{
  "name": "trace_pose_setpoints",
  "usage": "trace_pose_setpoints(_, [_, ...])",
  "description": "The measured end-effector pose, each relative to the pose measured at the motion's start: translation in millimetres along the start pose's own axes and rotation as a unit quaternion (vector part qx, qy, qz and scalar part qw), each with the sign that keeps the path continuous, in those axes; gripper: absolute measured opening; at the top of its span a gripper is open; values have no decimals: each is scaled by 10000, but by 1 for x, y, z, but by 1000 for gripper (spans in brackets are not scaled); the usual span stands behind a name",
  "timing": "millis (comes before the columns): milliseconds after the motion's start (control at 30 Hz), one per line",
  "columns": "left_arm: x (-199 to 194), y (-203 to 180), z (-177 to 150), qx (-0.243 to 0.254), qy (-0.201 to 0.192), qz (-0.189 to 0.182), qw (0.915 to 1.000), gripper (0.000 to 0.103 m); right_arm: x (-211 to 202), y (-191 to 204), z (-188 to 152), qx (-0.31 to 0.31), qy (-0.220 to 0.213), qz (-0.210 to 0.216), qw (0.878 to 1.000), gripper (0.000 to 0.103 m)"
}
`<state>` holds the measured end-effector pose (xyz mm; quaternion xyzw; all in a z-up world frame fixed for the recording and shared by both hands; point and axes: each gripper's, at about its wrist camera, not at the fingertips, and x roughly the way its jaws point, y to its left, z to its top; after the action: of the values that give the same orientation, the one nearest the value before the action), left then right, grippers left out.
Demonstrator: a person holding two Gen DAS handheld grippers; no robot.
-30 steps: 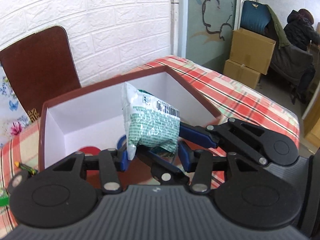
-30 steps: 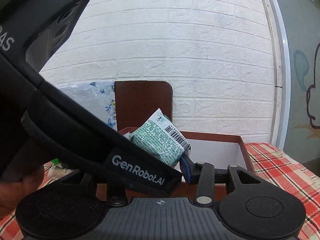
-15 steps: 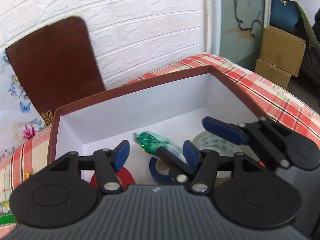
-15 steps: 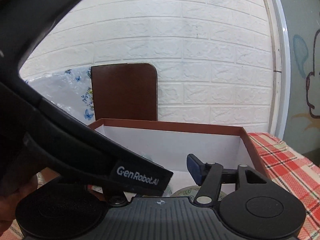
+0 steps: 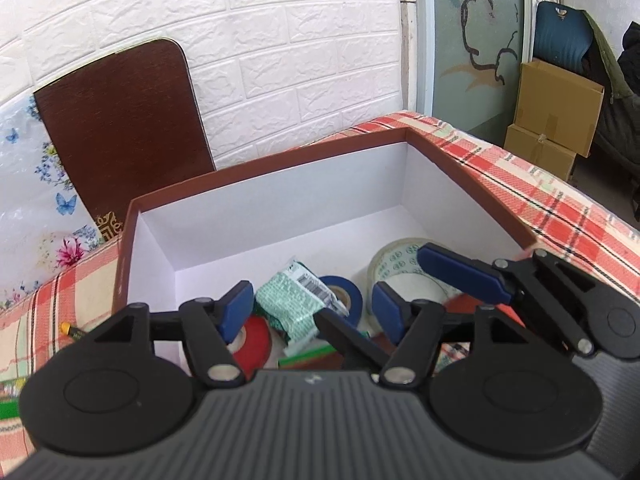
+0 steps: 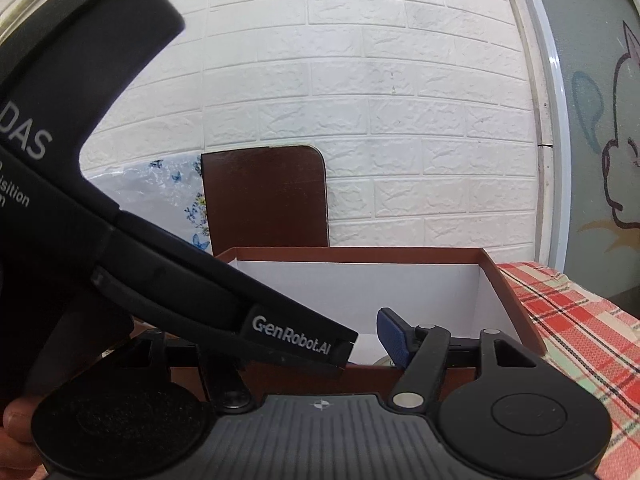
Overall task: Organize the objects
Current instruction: 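Withdraw the left gripper from the brown box, then move the right gripper to the clear bag of cotton swabs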
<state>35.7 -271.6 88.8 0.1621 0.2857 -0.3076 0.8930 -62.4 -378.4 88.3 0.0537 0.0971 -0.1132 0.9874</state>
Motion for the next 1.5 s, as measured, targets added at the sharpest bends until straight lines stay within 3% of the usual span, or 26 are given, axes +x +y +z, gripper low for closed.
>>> trace_pose_setpoints(233, [-28, 6, -13, -117, -173, 103, 9997, 71, -26, 8, -10, 210, -94, -122, 9997, 67])
trace_pose_setpoints(533, [-43, 17, -50, -287, -14, 305, 9991, 71, -27, 26, -41, 416, 692, 122, 9967, 67])
trace_pose_setpoints(1033, [-46, 65, -120, -810, 505, 944, 9909, 72, -6, 68, -66, -19, 1744, 399, 9839, 67])
trace_pose_setpoints(1500, [-54, 123, -159, -1409, 635, 1358, 9786, 72, 7, 114, -70, -617, 1945, 726, 9763, 75])
